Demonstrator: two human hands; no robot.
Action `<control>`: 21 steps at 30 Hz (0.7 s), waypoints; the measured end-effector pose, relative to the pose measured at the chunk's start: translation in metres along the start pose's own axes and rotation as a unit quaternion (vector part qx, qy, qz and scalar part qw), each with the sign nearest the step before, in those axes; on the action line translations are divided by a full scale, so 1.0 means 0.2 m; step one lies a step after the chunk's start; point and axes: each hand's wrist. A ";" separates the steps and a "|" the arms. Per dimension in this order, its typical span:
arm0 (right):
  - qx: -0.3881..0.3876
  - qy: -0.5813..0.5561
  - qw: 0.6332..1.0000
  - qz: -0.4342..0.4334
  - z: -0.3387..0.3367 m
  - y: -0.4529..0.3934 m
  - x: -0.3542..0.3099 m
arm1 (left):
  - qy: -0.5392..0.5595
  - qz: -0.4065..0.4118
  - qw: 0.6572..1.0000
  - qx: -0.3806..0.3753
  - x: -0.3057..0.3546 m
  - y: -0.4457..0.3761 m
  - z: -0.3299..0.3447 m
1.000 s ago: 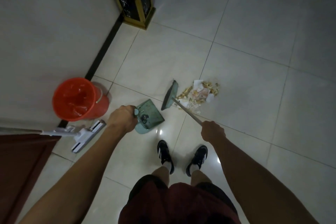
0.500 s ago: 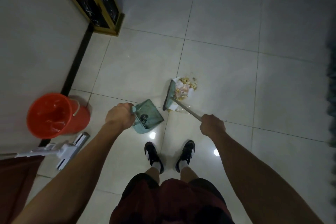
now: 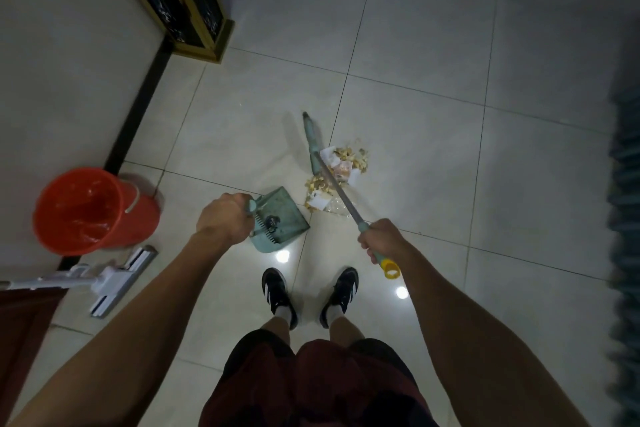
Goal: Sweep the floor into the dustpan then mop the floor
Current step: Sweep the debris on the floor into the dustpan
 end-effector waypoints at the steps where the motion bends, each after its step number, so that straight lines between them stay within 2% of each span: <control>1: 0.005 0.004 1.000 -0.004 0.00 -0.01 0.01 | -0.001 0.000 1.000 0.001 0.00 0.01 0.00; 6: 0.044 0.088 0.995 -0.024 -0.03 -0.06 0.08 | 0.002 -0.004 1.000 0.000 0.01 0.04 0.01; 12: 0.065 0.247 0.966 -0.042 -0.23 -0.21 0.00 | 0.021 -0.025 0.999 -0.014 0.02 0.07 0.05; 21: 0.070 0.324 0.942 -0.055 -0.40 -0.50 0.02 | 0.047 -0.060 0.997 -0.012 0.12 0.03 0.06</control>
Point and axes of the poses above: each hand's wrist, its own y-axis away from the middle knuckle, its own z-axis out of the palm, x = y × z, and after that the axes turned 13 degrees about -z, right-handed
